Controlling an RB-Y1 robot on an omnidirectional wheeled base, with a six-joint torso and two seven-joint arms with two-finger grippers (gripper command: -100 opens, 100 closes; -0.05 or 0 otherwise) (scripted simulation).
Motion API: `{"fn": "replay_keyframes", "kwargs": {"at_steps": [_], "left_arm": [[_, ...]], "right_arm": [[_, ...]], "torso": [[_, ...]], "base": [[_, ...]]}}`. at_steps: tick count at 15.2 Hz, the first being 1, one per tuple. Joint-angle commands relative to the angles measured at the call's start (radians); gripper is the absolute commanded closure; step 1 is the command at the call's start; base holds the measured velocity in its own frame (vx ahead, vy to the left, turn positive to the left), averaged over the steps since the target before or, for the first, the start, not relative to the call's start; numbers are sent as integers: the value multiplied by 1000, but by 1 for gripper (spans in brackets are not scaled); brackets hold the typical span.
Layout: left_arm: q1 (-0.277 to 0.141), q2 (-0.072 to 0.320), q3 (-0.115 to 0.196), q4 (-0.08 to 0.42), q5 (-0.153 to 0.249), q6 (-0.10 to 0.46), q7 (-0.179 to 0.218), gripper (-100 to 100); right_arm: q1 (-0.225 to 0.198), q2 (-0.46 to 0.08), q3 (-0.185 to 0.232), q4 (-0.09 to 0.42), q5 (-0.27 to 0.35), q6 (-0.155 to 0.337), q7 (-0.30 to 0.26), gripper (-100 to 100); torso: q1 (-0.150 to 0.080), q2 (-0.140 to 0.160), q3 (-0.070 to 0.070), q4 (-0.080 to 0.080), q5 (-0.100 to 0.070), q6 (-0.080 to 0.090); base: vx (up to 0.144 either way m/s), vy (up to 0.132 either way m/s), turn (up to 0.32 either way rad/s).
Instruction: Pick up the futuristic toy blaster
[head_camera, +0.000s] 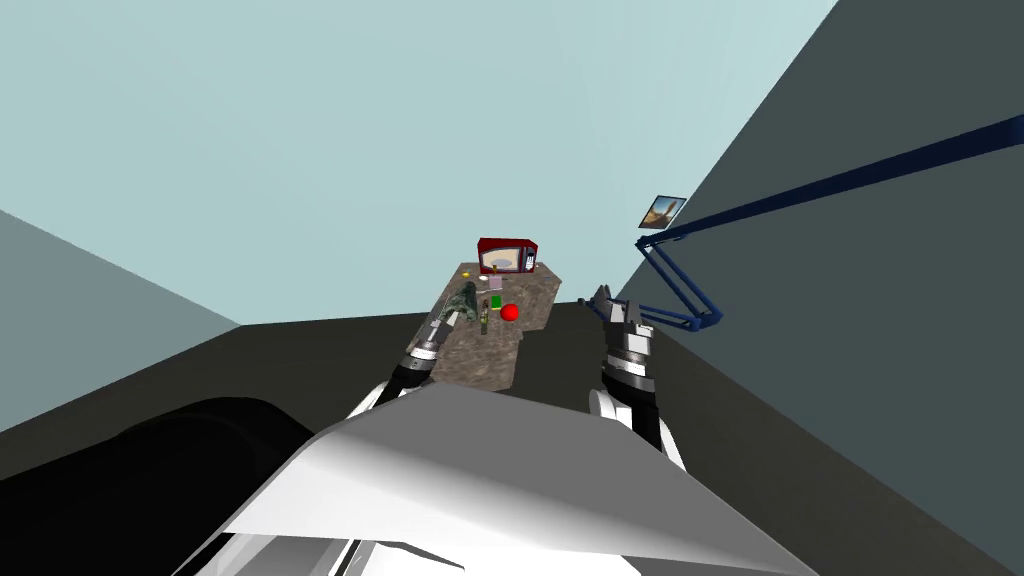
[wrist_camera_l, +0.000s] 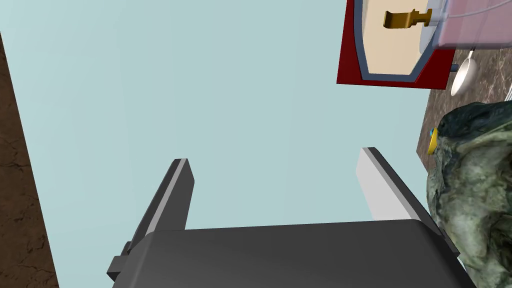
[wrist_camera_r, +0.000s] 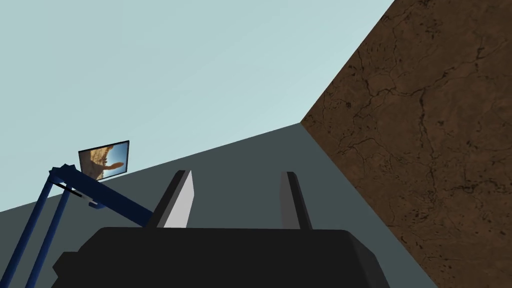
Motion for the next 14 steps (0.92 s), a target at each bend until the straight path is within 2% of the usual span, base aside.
{"fn": "replay_keyframes", "kwargs": {"at_steps": [1,2,3,4,5,6,7,8,9,10,11,12,14], "left_arm": [[31,50,6,44,-30,-13,39,-100],[31,61,6,44,-30,-13,39,-100],[55,90,14,76,-49,-22,69,-100],[55,104,14,76,-49,-22,69,-100],[80,132,23,109,-70,-32,99,-100],[80,149,23,109,-70,-32,99,-100],[106,174,32,144,-92,-42,132,-100],[106,196,32,144,-92,-42,132,-100],[133,220,41,179,-114,-53,165,-100],[133,244,41,179,-114,-53,165,-100],[161,269,50,212,-137,-64,199,-100],[161,294,50,216,-137,-64,199,-100],[161,294,50,216,-137,-64,199,-100]], "right_arm": [[0,0,0,0,0,0,0,0],[0,0,0,0,0,0,0,0],[0,0,0,0,0,0,0,0],[0,0,0,0,0,0,0,0],[0,0,0,0,0,0,0,0],[0,0,0,0,0,0,0,0],[0,0,0,0,0,0,0,0],[0,0,0,0,0,0,0,0],[0,0,0,0,0,0,0,0],[0,0,0,0,0,0,0,0],[0,0,0,0,0,0,0,0],[0,0,0,0,0,0,0,0],[0,0,0,0,0,0,0,0]], "torso": [[0,0,0,0,0,0],[-1,0,0,0,0,0],[-1,-1,0,0,0,0],[-1,-1,-1,0,0,0],[0,-1,-1,0,0,0],[0,-1,-1,0,0,0],[2,-2,-1,0,0,0],[2,-4,-2,-1,0,0],[3,-5,-3,-1,0,0],[2,-5,-3,-1,0,0],[2,-5,-3,-1,0,0],[3,-5,-3,-1,0,0],[4,-4,-2,-1,1,0]], "base": [[-14,-113,-142],[-4,-111,-105],[4,-109,-165],[1,-95,-157],[-5,-100,-242],[36,-57,-175],[58,-62,-195],[54,-61,-185],[62,-71,-214],[56,-63,-191],[54,-62,-190],[50,-56,-169],[15,-18,-53]]}}
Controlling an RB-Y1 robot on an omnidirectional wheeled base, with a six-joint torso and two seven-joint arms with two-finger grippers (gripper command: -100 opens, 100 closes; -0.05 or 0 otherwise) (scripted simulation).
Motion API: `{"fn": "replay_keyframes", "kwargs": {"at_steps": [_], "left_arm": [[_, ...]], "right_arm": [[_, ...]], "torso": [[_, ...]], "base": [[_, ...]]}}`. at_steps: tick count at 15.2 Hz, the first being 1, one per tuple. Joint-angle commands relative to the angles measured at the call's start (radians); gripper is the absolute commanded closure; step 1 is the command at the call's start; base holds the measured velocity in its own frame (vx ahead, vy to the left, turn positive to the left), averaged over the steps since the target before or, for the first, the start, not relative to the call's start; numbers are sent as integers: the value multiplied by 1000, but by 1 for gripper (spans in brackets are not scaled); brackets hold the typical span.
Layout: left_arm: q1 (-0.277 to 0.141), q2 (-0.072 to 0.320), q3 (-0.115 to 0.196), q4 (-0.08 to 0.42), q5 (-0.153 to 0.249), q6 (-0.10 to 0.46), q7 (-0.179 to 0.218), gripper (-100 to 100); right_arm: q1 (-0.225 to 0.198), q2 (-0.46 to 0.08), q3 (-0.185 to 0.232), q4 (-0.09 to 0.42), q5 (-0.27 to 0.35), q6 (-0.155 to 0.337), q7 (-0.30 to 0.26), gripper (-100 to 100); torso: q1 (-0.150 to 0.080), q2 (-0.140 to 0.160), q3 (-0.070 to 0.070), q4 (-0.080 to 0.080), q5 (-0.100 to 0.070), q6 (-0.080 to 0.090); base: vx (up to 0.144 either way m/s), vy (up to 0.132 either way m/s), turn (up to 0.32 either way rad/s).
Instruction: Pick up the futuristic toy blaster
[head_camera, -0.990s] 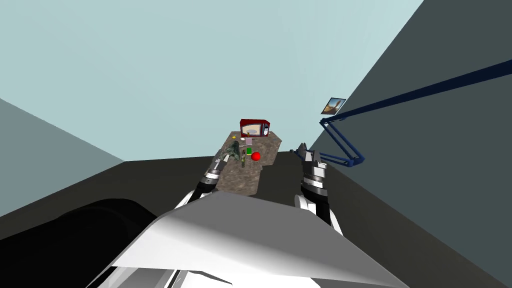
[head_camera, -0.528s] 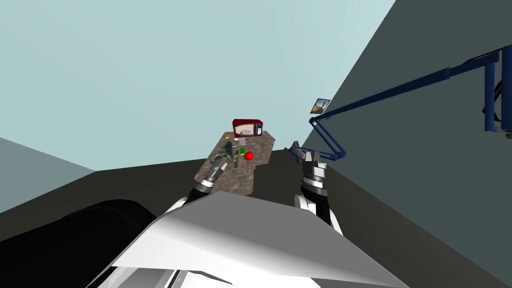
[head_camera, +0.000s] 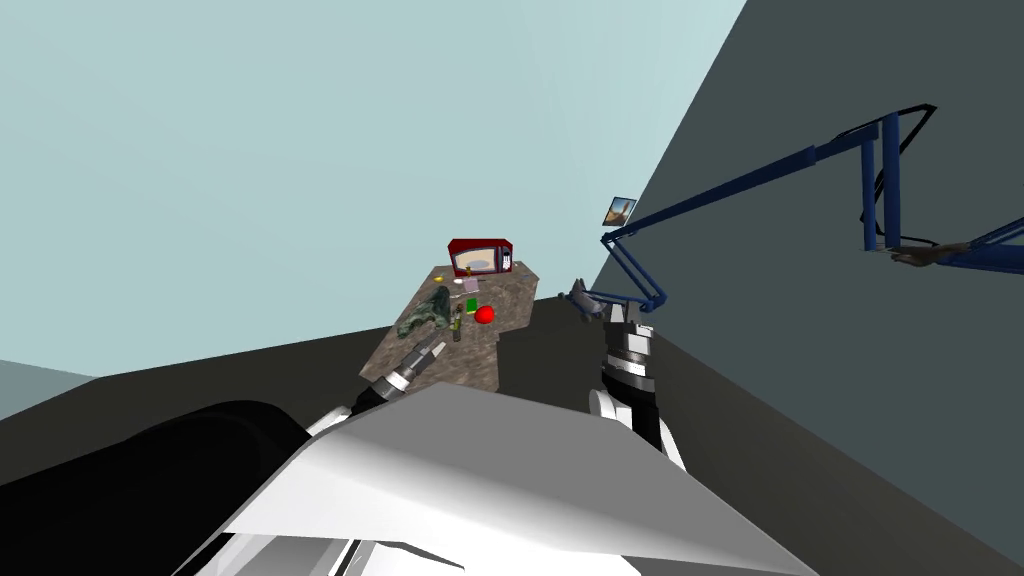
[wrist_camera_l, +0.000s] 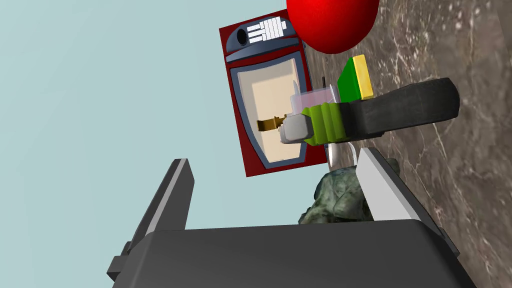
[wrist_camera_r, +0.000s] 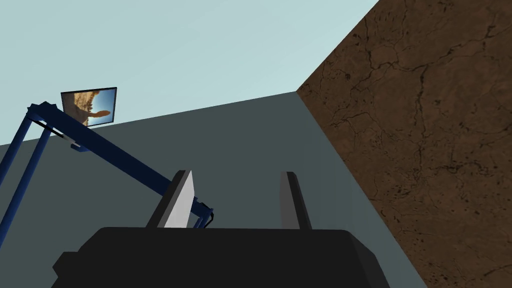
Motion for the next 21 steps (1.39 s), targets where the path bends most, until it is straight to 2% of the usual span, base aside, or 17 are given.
{"fn": "replay_keyframes", "kwargs": {"at_steps": [1,6,7,8,10,13,14,21], "left_arm": [[5,6,2,4,-1,-5,2,-100],[5,6,2,4,-1,-5,2,-100],[27,23,10,40,-12,-22,7,-100],[27,23,10,40,-12,-22,7,-100],[50,39,18,78,-22,-39,12,-100],[50,39,18,78,-22,-39,12,-100],[63,49,22,101,-28,-49,15,-100],[63,49,22,101,-28,-49,15,-100]], "right_arm": [[0,0,0,0,0,0,0,0],[0,0,0,0,0,0,0,0],[0,0,0,0,0,0,0,0],[0,0,0,0,0,0,0,0],[0,0,0,0,0,0,0,0],[0,0,0,0,0,0,0,0],[0,0,0,0,0,0,0,0],[0,0,0,0,0,0,0,0]], "torso": [[0,0,0,0,0,0],[1,2,1,1,0,0],[1,2,1,0,0,0],[0,1,1,0,0,0],[-2,-1,0,0,0,0],[0,2,1,0,0,0],[1,4,2,1,0,0],[2,2,2,1,0,0]], "base": [[-7,8,23],[-2,2,7],[31,-32,-103],[43,-48,-155],[48,-61,-205],[-25,-9,-91],[-24,-18,-115],[-2,-4,-15]]}}
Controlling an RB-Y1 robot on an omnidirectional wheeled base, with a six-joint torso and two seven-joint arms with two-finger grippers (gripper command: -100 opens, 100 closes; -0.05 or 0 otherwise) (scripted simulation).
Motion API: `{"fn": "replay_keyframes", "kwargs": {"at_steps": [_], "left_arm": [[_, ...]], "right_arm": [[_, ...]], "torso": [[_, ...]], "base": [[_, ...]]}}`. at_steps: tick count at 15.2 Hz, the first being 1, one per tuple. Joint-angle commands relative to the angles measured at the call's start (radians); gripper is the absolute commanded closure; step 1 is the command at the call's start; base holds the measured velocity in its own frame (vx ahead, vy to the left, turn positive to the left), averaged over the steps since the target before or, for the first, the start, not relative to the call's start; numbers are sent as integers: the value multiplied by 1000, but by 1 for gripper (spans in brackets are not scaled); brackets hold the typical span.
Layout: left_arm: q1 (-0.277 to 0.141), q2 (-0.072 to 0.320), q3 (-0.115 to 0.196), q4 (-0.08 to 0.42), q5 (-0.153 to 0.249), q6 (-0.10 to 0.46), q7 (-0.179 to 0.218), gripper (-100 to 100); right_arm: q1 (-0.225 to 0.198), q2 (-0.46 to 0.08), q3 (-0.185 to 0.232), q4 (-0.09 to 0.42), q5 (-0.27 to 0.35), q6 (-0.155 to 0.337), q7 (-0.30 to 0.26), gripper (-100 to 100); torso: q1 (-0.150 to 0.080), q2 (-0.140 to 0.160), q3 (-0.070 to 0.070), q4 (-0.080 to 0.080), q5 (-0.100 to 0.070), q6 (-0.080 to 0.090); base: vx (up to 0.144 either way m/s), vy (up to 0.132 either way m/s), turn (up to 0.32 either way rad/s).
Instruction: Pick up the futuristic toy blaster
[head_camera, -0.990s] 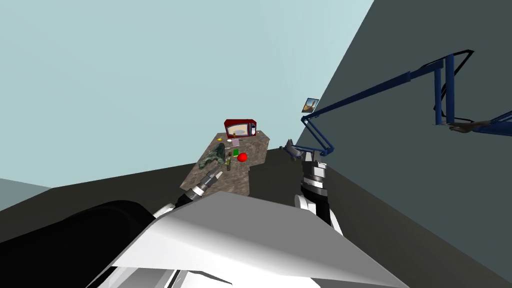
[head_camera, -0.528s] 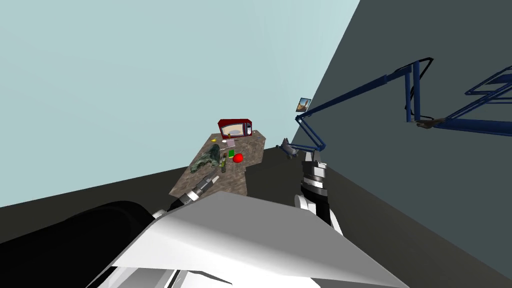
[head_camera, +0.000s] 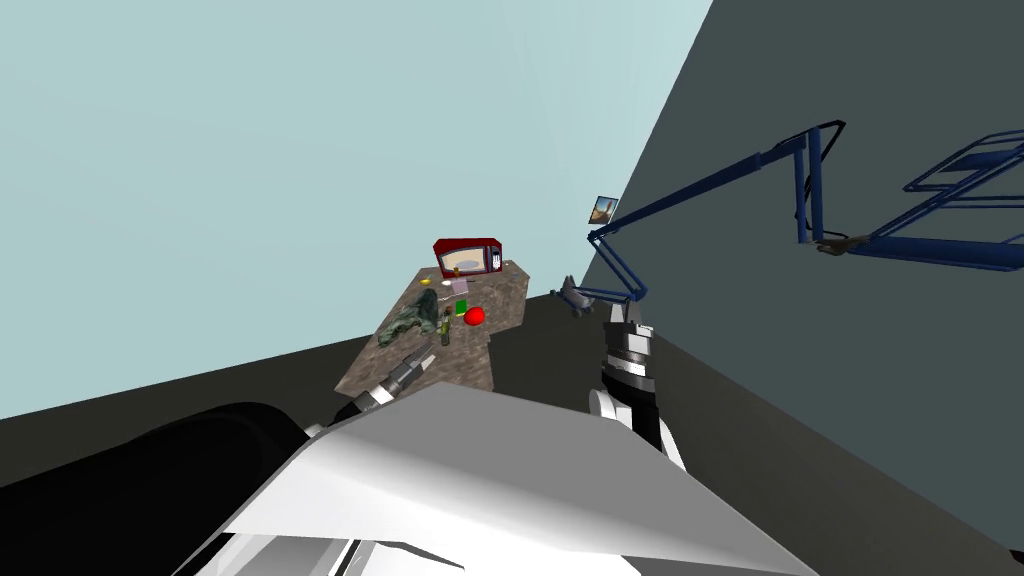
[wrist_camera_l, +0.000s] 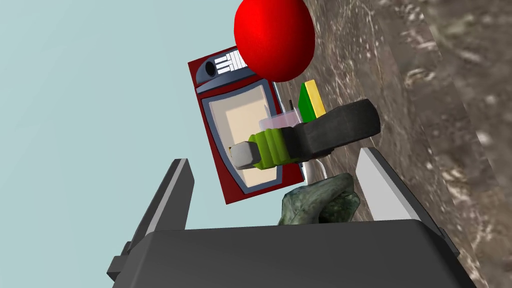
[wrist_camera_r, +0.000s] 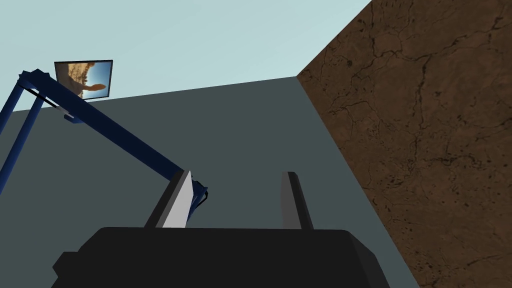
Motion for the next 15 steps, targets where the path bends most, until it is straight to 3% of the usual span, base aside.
{"fn": "replay_keyframes", "kwargs": {"at_steps": [1,2,3,4,7,8,10,11,12,13,14,15], "left_arm": [[0,0,0,0,0,0,0,-100],[0,0,0,0,0,0,0,-100],[5,45,-38,13,33,0,-6,-100],[5,45,-38,13,33,0,-6,-100],[11,117,-96,35,87,-1,-15,-100],[11,119,-96,35,87,-1,-15,-100],[14,173,-145,53,134,-2,-23,-100],[14,184,-145,53,134,-2,-23,-100],[15,213,-172,64,160,-3,-27,-100],[15,219,-172,64,160,-3,-27,-100],[16,252,-201,74,188,-4,-31,-100],[16,256,-201,74,188,-4,-31,-100]], "right_arm": [[0,0,0,0,0,0,0,0],[0,0,0,0,0,0,0,0],[0,0,0,0,0,0,0,0],[0,0,0,0,0,0,0,0],[0,0,0,0,0,0,0,0],[0,0,0,0,0,0,0,0],[0,0,0,0,0,0,0,0],[0,0,0,0,0,0,0,0],[0,0,0,0,0,0,0,0],[0,0,0,0,0,0,0,0],[0,0,0,0,0,0,0,0],[0,0,0,0,0,0,0,0]], "torso": [[0,0,0,0,0,0],[0,0,0,0,0,0],[0,0,0,0,0,0],[0,0,0,0,0,0],[-1,2,1,0,0,1],[-2,3,2,0,0,1],[-2,5,3,1,-1,0],[-3,4,2,1,-1,1],[-3,4,2,1,-1,1],[-3,3,2,1,-1,1],[-3,4,2,1,-1,0],[-3,4,2,1,-1,1]], "base": [[7,-7,-21],[0,0,0],[2,-11,-70],[-8,-20,-120],[-41,-32,-196],[-68,-17,-160],[-62,-45,-181],[-44,-58,-180],[-38,-42,-179],[-56,-41,-143],[-47,-43,-198],[-46,-54,-160]]}}
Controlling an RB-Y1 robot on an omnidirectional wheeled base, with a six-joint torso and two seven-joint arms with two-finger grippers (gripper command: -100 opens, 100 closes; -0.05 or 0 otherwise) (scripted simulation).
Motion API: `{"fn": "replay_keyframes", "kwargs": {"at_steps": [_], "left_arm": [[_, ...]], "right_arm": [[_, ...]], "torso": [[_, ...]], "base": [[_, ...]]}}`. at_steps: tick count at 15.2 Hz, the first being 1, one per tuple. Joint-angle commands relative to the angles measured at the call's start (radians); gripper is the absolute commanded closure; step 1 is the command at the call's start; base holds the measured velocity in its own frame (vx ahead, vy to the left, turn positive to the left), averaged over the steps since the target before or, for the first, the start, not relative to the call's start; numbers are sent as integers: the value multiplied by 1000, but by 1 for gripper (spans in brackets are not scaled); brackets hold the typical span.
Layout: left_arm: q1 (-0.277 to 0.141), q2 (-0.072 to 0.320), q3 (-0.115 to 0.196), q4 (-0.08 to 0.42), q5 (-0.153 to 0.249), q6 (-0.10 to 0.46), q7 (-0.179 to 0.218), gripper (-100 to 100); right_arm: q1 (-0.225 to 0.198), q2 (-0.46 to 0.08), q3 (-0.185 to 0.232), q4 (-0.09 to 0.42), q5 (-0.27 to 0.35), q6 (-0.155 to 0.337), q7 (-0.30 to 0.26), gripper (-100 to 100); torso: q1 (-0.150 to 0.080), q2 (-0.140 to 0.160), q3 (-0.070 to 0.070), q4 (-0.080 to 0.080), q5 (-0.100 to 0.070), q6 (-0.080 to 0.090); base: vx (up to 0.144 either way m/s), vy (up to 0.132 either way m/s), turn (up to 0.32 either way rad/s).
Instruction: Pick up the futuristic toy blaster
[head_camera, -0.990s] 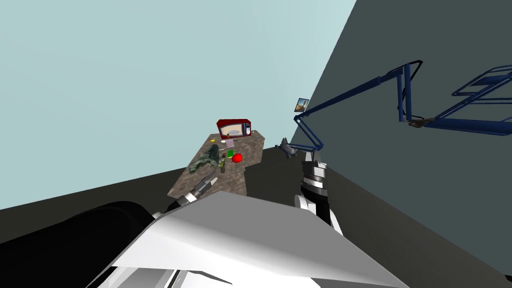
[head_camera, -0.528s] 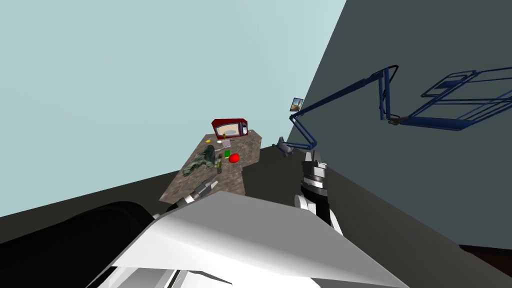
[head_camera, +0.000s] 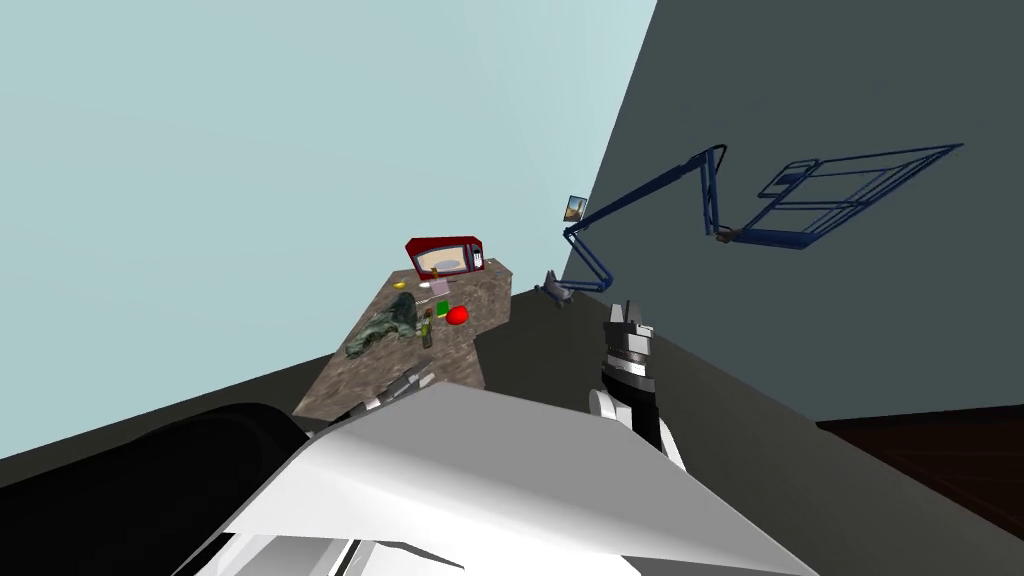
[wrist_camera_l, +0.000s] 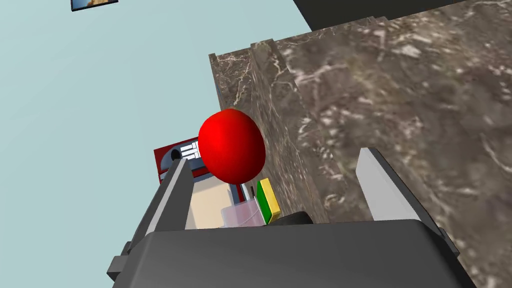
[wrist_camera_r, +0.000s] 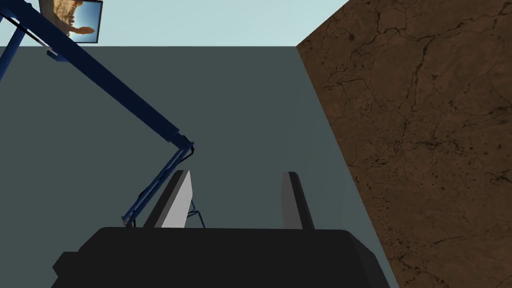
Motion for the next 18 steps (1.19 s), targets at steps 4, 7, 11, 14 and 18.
{"fn": "replay_keyframes", "kwargs": {"at_steps": [4,7,11,14,18], "left_arm": [[1,95,-73,27,68,-2,-9,-100],[1,166,-141,53,128,-4,-16,-100],[1,248,-212,81,187,-7,-22,-100],[1,302,-251,96,216,-8,-24,-100],[3,388,-327,126,274,-12,-29,-100]], "right_arm": [[0,0,0,0,0,0,0,0],[0,0,0,0,0,0,0,0],[0,0,0,0,0,0,0,0],[0,0,0,0,0,0,0,0],[0,0,0,0,0,0,0,0]], "torso": [[0,-2,-1,0,0,0],[1,-3,-2,-1,0,0],[0,-3,-2,-1,0,0],[0,-5,-3,-1,0,0],[1,-5,-3,-1,0,0]], "base": [[-11,-50,-160],[-6,-41,-163],[-2,-53,-188],[27,-45,-158],[26,-42,-150]]}}
